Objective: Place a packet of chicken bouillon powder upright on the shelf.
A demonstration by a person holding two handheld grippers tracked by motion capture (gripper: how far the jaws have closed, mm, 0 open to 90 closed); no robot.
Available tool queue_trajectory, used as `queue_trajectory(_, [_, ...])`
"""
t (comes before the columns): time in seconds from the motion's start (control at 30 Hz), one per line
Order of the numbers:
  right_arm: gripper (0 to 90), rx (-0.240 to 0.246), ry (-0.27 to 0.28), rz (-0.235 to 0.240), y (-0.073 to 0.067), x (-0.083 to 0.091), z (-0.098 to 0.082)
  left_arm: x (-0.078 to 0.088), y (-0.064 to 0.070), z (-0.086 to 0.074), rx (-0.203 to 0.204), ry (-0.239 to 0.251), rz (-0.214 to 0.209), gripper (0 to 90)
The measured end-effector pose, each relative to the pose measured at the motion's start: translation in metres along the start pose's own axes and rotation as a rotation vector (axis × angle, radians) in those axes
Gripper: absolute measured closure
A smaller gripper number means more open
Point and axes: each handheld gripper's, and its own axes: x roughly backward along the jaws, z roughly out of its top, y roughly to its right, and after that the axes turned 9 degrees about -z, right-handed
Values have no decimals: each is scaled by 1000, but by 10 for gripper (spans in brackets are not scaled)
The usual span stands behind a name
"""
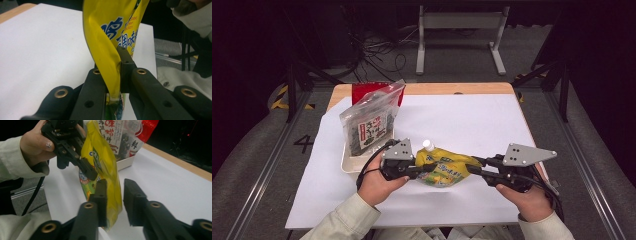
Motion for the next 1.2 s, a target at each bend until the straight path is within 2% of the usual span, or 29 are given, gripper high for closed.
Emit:
queue_trajectory(0.1, [581,-20,25,-11,2,1,0,8,0,0,13,30,1,865])
queue_trajectory(0.2, [551,-28,46,-21,4,3,0,17,0,-1,24,56,12,864])
queue_trajectory(0.47, [544,-47,62,-29,10,8,-1,44,3,-2,31,106,66,863])
queue_trajectory(0.77, [543,-72,67,-34,21,8,-3,77,10,-1,43,183,150,863])
queue_trajectory(1.0, [531,-90,67,-39,29,7,-5,100,11,-5,53,220,202,863])
queue_trajectory(1.2, [530,-92,60,-51,32,8,-7,114,11,-9,61,240,239,863])
